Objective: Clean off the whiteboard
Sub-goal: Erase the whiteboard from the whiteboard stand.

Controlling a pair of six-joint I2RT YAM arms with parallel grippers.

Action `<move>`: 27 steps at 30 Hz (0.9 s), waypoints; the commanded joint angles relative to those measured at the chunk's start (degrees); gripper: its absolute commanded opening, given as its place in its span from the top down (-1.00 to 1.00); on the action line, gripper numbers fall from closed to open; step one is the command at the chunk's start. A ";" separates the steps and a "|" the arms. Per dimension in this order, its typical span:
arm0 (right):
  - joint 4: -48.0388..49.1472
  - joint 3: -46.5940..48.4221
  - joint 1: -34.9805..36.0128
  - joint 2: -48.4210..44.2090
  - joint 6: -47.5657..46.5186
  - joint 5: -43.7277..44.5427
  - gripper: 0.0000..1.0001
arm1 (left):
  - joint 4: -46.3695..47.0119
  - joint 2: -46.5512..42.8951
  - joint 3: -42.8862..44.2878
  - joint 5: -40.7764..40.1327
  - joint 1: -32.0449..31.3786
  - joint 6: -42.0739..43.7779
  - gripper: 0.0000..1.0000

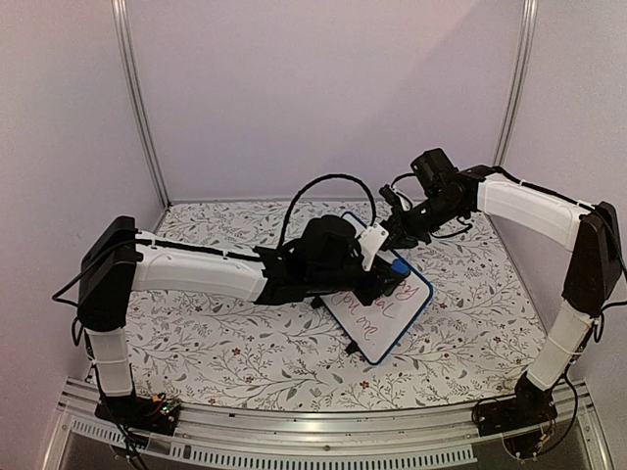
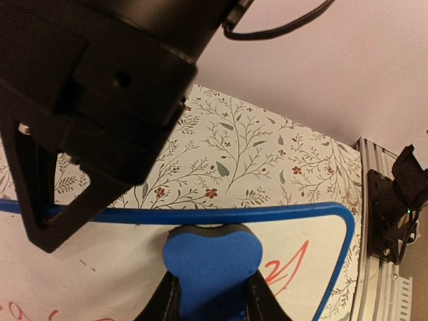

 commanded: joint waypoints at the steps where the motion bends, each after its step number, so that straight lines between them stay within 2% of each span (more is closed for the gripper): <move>1: 0.24 -1.49 1.80 0.04 1.53 -0.72 1.00 | -2.51 0.79 -0.38 -3.33 1.12 -0.51 1.00; 16: 0.90 -2.46 1.80 -0.21 2.01 -0.88 1.00 | -7.16 -0.06 -3.52 -7.72 0.11 -1.03 1.00; 27: 0.79 -2.08 1.82 0.26 2.01 -0.81 1.00 | -4.62 -1.93 -4.42 -5.79 -0.44 0.55 1.00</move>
